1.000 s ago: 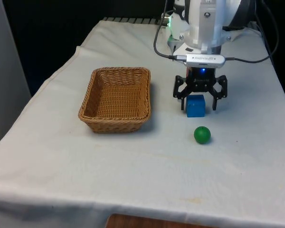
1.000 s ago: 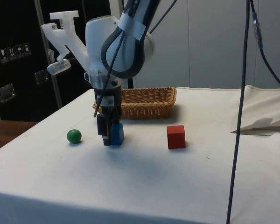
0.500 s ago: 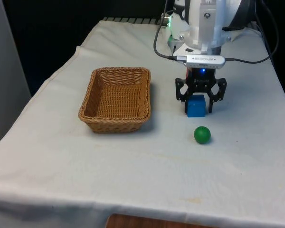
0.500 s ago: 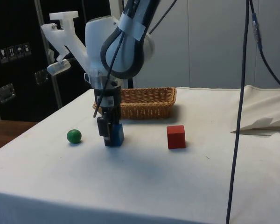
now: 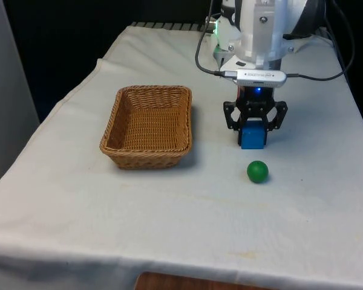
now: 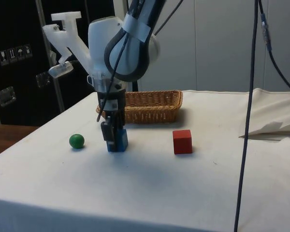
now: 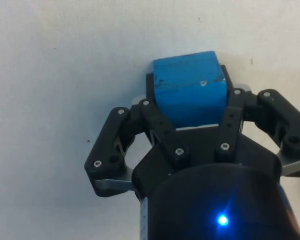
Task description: Place all non-red objects into the basket.
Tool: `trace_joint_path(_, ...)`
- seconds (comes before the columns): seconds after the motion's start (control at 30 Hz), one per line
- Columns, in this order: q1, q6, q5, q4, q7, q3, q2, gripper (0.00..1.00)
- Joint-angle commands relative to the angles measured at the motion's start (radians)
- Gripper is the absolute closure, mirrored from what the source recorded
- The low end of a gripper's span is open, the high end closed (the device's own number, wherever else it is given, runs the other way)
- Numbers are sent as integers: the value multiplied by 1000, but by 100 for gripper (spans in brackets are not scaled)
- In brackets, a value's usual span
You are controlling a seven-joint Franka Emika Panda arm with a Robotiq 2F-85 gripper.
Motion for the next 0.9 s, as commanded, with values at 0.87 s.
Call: trace_joint_path(0.87, 12, -2, -16, -13, 21, -38, -55, 99)
